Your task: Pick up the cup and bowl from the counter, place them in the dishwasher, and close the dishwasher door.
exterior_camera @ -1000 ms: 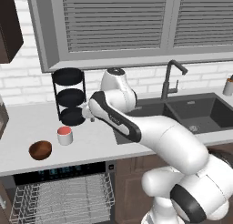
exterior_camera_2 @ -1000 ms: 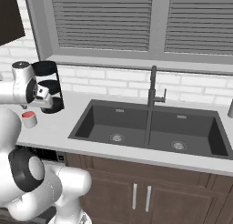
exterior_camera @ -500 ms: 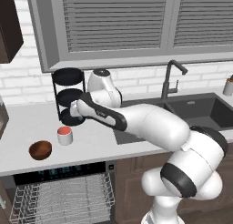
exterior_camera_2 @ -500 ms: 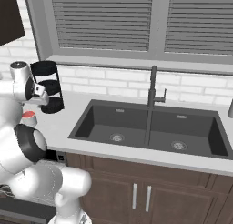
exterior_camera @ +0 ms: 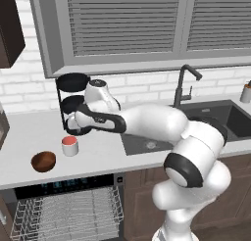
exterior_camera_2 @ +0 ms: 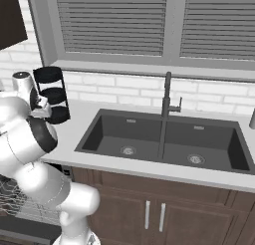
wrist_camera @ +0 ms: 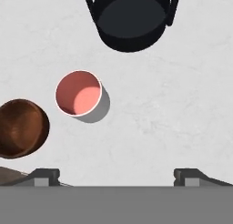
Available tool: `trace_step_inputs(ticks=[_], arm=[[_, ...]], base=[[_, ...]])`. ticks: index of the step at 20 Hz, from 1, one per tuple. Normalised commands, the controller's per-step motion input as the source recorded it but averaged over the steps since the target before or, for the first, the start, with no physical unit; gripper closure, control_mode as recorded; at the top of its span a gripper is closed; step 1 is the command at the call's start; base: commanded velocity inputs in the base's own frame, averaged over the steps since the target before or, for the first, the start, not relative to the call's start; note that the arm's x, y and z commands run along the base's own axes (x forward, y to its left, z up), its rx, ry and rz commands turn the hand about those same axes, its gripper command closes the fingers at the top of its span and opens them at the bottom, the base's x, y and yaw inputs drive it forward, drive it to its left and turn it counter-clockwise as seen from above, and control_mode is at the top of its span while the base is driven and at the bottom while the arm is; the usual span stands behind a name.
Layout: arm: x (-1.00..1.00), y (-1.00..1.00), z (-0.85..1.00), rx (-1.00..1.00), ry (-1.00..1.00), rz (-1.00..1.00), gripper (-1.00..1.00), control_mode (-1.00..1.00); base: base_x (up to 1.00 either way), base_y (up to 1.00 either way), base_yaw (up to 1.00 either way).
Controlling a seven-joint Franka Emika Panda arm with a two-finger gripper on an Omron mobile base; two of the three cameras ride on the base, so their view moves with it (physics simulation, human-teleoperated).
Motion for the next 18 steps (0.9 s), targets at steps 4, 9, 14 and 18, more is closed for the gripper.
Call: trace_step_inputs(ticks=[4,9,14,18], arm=[[0.46,0.0,-0.32,0.0,0.11,0.0,-1.0,-1.0],[0.12,0.06,-0.28,0.0,0.02,0.0,-1.0,-1.0],[0.16,0.24,-0.2,-0.04,0.0,0.0,-1.0,-1.0],[0.21,0.31,-0.16,-0.09,0.04,0.0,-1.0,-1.0]], base=[[0.0,0.0,0.0],[0.0,0.0,0.0],[0.0,0.0,0.0],[0.0,0.0,0.0]])
